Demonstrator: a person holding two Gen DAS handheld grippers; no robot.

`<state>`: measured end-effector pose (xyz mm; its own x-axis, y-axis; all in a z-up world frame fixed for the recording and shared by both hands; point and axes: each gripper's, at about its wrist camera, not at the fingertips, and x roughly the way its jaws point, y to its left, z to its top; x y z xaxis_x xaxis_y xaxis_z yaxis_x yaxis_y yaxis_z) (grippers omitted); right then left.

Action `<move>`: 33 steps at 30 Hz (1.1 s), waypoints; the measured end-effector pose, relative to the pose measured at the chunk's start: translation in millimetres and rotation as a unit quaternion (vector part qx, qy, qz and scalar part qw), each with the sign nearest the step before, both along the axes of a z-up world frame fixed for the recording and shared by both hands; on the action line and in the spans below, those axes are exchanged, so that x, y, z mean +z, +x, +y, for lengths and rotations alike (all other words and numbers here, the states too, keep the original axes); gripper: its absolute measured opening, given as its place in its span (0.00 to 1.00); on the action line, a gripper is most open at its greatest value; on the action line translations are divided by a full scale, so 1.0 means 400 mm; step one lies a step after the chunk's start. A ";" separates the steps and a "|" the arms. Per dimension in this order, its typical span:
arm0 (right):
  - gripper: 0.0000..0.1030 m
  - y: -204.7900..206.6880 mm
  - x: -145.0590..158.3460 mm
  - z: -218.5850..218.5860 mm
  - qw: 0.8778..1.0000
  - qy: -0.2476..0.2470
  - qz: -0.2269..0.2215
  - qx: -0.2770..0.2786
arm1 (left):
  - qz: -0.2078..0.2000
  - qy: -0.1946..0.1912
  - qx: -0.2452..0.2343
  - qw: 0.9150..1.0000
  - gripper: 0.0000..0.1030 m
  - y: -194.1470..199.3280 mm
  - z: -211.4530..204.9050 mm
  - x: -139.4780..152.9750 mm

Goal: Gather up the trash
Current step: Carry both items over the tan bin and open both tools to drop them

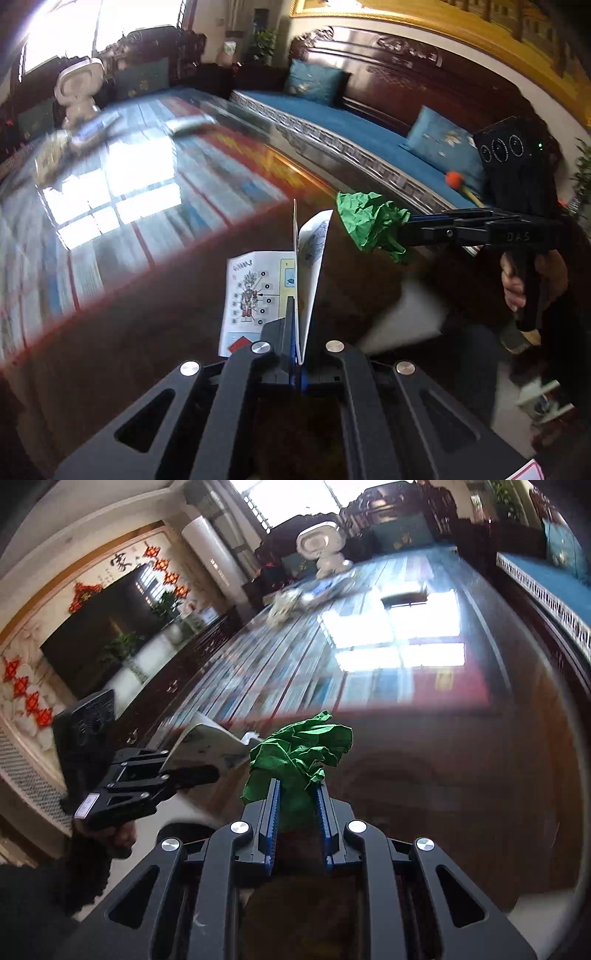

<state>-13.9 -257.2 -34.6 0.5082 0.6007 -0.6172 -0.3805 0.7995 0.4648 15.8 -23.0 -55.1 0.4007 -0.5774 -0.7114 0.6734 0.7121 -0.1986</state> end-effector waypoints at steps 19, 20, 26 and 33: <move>0.18 -0.360 -0.422 0.096 0.985 -0.031 0.168 0.005 | 0.213 0.060 -0.050 0.974 0.02 -0.318 -0.028 -0.498; 0.18 -0.362 -0.430 0.096 0.985 -0.037 0.169 0.004 | 0.214 0.063 -0.053 0.973 0.10 -0.322 -0.034 -0.504; 0.19 -0.354 -0.462 0.098 0.981 -0.044 0.186 -0.004 | 0.209 0.079 -0.043 0.974 0.78 -0.345 -0.048 -0.531; 0.19 -0.367 -0.481 0.108 0.981 -0.049 0.190 0.007 | 0.189 0.102 -0.024 0.976 0.83 -0.341 -0.016 -0.532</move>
